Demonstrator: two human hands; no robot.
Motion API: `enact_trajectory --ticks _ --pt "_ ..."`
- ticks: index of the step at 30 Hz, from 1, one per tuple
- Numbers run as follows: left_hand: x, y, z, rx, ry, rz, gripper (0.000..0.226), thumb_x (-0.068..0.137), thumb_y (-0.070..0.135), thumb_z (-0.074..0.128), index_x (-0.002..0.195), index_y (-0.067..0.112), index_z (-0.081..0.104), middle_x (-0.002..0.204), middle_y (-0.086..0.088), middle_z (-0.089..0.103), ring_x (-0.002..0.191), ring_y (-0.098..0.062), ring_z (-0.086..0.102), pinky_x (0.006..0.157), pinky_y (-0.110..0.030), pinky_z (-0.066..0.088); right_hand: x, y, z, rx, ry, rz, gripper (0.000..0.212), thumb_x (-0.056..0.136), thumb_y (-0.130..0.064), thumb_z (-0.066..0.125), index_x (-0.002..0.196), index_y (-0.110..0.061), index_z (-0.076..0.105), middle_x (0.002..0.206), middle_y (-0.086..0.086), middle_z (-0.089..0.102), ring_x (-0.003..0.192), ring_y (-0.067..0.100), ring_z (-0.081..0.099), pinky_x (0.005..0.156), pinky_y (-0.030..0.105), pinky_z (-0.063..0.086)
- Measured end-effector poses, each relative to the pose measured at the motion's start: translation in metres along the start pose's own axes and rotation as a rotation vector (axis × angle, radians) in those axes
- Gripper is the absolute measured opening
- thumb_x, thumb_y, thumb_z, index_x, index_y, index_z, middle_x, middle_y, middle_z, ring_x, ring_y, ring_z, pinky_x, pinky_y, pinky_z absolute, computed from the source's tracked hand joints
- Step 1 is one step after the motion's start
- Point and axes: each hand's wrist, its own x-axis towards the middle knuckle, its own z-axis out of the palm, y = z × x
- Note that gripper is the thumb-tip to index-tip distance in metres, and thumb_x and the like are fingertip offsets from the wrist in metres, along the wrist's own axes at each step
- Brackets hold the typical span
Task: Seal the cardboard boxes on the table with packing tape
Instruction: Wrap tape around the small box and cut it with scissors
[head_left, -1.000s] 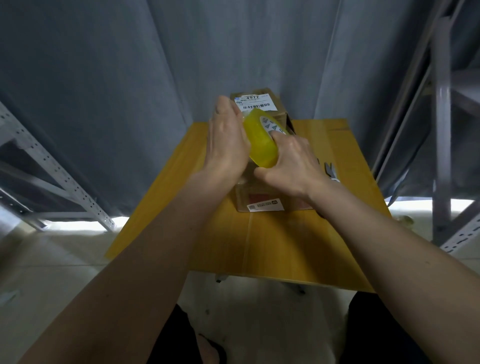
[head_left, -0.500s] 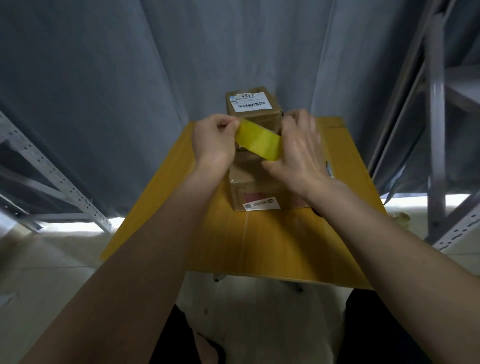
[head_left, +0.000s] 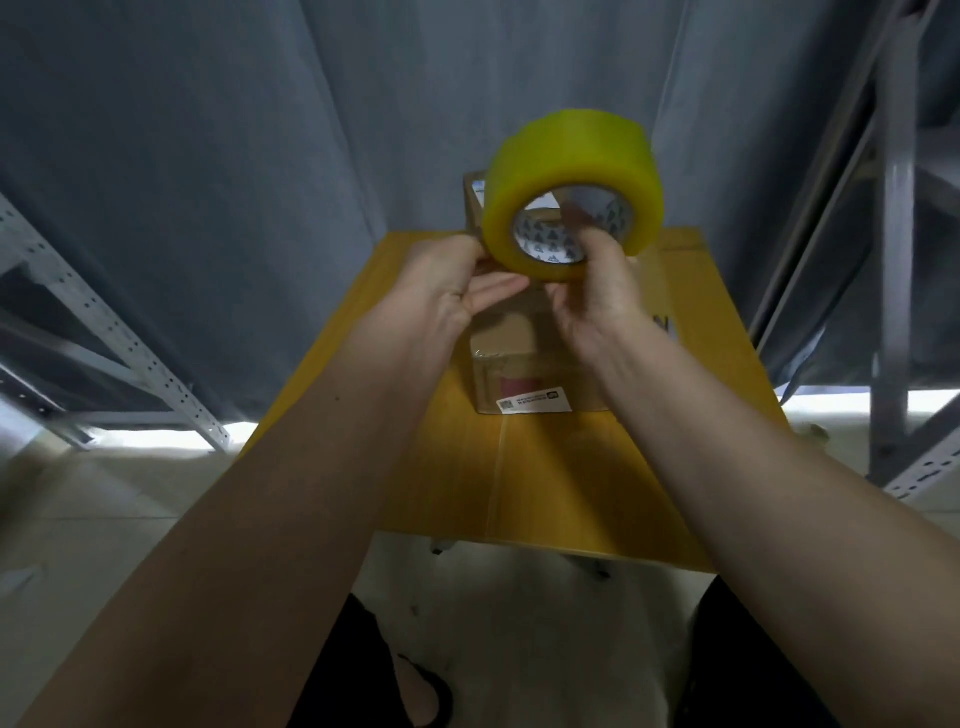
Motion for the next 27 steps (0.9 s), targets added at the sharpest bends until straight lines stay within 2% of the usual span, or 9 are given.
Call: enact_trajectory --ticks 2,5,7,10,14,17,19,23,27 --pt "0.003 0.002 -0.003 0.067 0.015 0.025 0.025 0.094 0.000 0.055 0.119 -0.004 0.057 0.096 -0.019 0.066 0.056 -0.021 0.068 0.044 -0.024 0.054 0.002 0.007 0.001 0.108 -0.014 0.107 0.037 0.082 0.007 0.065 0.117 0.003 0.054 0.121 0.027 0.062 0.107 0.037 0.064 0.092 0.049 0.054" --pt "0.011 0.002 -0.011 0.190 0.104 0.118 0.014 0.093 -0.003 0.055 0.107 -0.003 0.060 0.103 -0.021 0.066 0.064 -0.022 0.067 0.045 -0.023 0.055 0.007 0.012 -0.002 -0.052 -0.017 0.199 0.043 0.086 0.008 0.061 0.125 0.000 0.046 0.122 0.028 0.059 0.105 0.043 0.063 0.081 0.053 0.057" --pt "0.018 -0.004 -0.018 0.243 0.145 0.141 0.018 0.094 -0.006 0.052 0.111 -0.003 0.058 0.110 -0.023 0.066 0.062 -0.022 0.069 0.046 -0.023 0.056 0.012 0.011 -0.001 -0.212 -0.017 0.192 0.035 0.088 0.010 0.057 0.119 -0.003 0.049 0.121 0.026 0.059 0.102 0.044 0.064 0.079 0.056 0.057" --pt "0.024 -0.014 -0.022 0.223 0.157 0.093 0.030 0.097 -0.005 0.048 0.127 -0.006 0.050 0.102 -0.025 0.067 0.050 -0.019 0.068 0.047 -0.024 0.056 0.019 0.009 0.002 -0.382 0.040 0.164 0.036 0.086 0.008 0.058 0.120 -0.002 0.051 0.116 0.024 0.062 0.096 0.041 0.066 0.071 0.052 0.059" --pt "0.029 -0.018 -0.024 0.158 0.148 0.004 0.025 0.096 -0.005 0.050 0.120 -0.010 0.055 0.090 -0.020 0.067 0.048 -0.017 0.066 0.043 -0.022 0.054 0.026 0.010 0.000 -0.496 0.079 0.135 0.043 0.084 0.004 0.064 0.123 -0.003 0.048 0.113 0.020 0.062 0.090 0.037 0.067 0.054 0.042 0.059" --pt "0.037 -0.015 -0.036 0.108 0.185 0.013 0.021 0.095 -0.004 0.051 0.114 -0.008 0.058 0.083 -0.012 0.063 0.056 -0.011 0.062 0.047 -0.022 0.055 0.035 0.002 -0.007 -0.527 0.132 0.118 0.045 0.085 0.000 0.066 0.124 -0.007 0.046 0.114 0.017 0.060 0.088 0.033 0.066 0.053 0.042 0.059" --pt "0.042 -0.011 -0.046 0.100 0.175 -0.008 0.018 0.097 0.001 0.052 0.112 -0.006 0.060 0.078 -0.009 0.062 0.051 -0.007 0.061 0.051 -0.022 0.057 0.040 -0.001 -0.014 -0.558 0.149 0.137 0.042 0.086 -0.003 0.067 0.123 -0.009 0.049 0.114 0.015 0.060 0.091 0.032 0.065 0.057 0.044 0.060" --pt "0.044 -0.016 -0.053 0.198 0.167 -0.079 0.021 0.098 0.005 0.051 0.116 -0.001 0.061 0.077 -0.005 0.062 0.059 -0.007 0.059 0.057 -0.023 0.057 0.041 0.003 -0.021 -0.606 0.126 0.124 0.020 0.082 -0.008 0.073 0.096 -0.009 0.059 0.095 0.011 0.066 0.080 0.026 0.068 0.055 0.037 0.059" --pt "0.047 -0.030 -0.052 0.185 0.183 -0.125 0.024 0.099 0.006 0.049 0.120 -0.001 0.058 0.075 -0.005 0.060 0.063 -0.011 0.058 0.066 -0.026 0.054 0.042 0.005 -0.023 -0.727 0.101 0.076 0.031 0.071 -0.013 0.084 0.091 -0.009 0.060 0.090 0.010 0.069 0.076 0.023 0.070 0.052 0.029 0.057"
